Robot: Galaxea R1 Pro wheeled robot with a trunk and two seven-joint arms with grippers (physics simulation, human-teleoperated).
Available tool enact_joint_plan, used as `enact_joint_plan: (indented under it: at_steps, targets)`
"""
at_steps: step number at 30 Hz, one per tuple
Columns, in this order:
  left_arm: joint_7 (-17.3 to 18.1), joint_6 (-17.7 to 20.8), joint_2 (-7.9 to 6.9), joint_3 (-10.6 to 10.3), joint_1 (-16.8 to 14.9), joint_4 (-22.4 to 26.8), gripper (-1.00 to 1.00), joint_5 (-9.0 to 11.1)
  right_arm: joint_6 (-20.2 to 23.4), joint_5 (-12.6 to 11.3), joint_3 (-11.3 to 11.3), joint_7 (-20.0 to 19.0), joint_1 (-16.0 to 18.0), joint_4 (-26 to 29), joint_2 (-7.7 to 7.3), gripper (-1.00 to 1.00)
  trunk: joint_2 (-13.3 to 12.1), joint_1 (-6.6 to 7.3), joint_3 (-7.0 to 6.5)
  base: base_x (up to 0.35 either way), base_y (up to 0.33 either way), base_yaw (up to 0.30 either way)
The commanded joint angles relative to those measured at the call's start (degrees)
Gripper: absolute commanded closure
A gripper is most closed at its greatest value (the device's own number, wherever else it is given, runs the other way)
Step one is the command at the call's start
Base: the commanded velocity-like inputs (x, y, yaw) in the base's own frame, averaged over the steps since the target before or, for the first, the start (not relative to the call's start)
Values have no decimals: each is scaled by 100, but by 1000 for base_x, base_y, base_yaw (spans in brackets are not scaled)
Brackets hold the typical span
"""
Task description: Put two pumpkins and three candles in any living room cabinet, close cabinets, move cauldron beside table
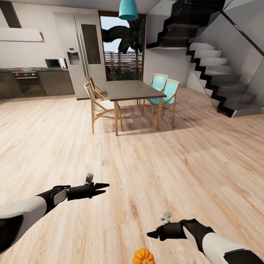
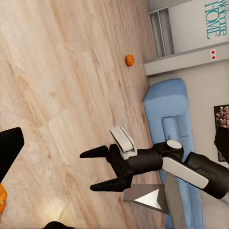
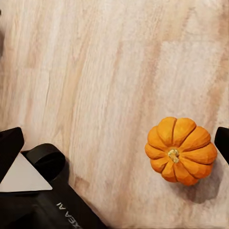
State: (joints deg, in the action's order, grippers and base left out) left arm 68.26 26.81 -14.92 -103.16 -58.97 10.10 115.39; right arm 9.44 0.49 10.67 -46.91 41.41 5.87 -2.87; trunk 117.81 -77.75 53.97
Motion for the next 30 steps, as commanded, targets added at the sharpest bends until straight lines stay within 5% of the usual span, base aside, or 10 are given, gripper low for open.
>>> enact_joint_plan:
  at_steps: [1, 30]
  targets:
    - [1, -1, -1, 0, 0, 0, -100, 1, -2, 45, -3, -148, 1, 13, -75, -100, 42, -23, 18, 0, 0, 0]
    - [46, -22, -29, 15, 0, 1, -100, 9, -805, 169, 0, -291, 3, 38, -415, -100, 1205, -659, 539, 0, 0, 0]
